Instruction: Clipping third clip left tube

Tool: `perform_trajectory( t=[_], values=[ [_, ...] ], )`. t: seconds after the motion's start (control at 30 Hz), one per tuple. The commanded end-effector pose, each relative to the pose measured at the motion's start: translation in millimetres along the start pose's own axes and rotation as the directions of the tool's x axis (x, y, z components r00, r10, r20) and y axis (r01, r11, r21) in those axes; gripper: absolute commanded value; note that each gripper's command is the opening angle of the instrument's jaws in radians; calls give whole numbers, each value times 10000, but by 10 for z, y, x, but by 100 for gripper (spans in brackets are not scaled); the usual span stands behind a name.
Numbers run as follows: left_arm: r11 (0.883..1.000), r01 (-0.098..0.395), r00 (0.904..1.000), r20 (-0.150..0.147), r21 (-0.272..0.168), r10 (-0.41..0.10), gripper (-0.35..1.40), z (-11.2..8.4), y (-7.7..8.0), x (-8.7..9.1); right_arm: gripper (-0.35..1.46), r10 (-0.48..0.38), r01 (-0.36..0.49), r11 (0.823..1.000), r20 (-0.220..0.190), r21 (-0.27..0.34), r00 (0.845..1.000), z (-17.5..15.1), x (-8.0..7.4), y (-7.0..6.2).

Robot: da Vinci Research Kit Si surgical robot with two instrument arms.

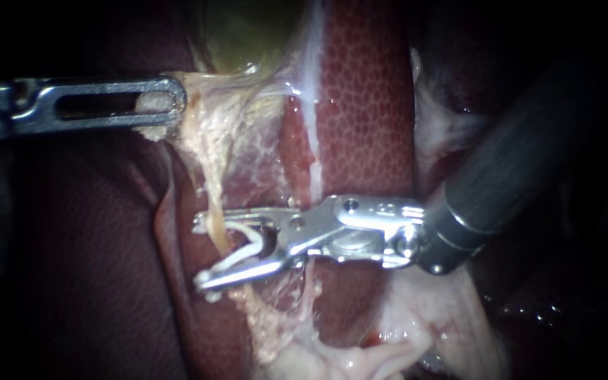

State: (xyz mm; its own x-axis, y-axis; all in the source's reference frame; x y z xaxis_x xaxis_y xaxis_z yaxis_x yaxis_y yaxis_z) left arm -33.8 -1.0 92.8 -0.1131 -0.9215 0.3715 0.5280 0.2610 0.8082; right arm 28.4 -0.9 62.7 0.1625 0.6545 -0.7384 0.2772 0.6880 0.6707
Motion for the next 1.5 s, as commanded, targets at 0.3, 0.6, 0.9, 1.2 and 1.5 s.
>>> perform_trajectory(
  t=[0.3, 0.6, 0.9, 1.2, 1.5],
  values=[
    [10000, -8, 10000, 17, -23, 8, -16, 2, -1, 3, 58, 173, -170, 9997, -204, 147, 9996, 6, 8, 5],
    [10000, -6, 10000, 22, -31, 6, -16, 2, -2, 3, 54, 264, -258, 9994, -283, 210, 9993, -4, 24, 6],
    [10000, -9, 10000, 28, -37, 9, -16, 3, -2, 4, 38, 280, -273, 9993, -286, 248, 9992, -12, 23, 10],
    [10000, -11, 10000, 30, -38, 12, -16, 3, -2, 4, 15, 272, -266, 9993, -215, 273, 9994, -17, 19, 10],
    [10000, -12, 10000, 30, -39, 12, -16, 3, -2, 4, -35, 379, -375, 9986, -115, 371, 9992, -21, 18, 8]
  ],
)
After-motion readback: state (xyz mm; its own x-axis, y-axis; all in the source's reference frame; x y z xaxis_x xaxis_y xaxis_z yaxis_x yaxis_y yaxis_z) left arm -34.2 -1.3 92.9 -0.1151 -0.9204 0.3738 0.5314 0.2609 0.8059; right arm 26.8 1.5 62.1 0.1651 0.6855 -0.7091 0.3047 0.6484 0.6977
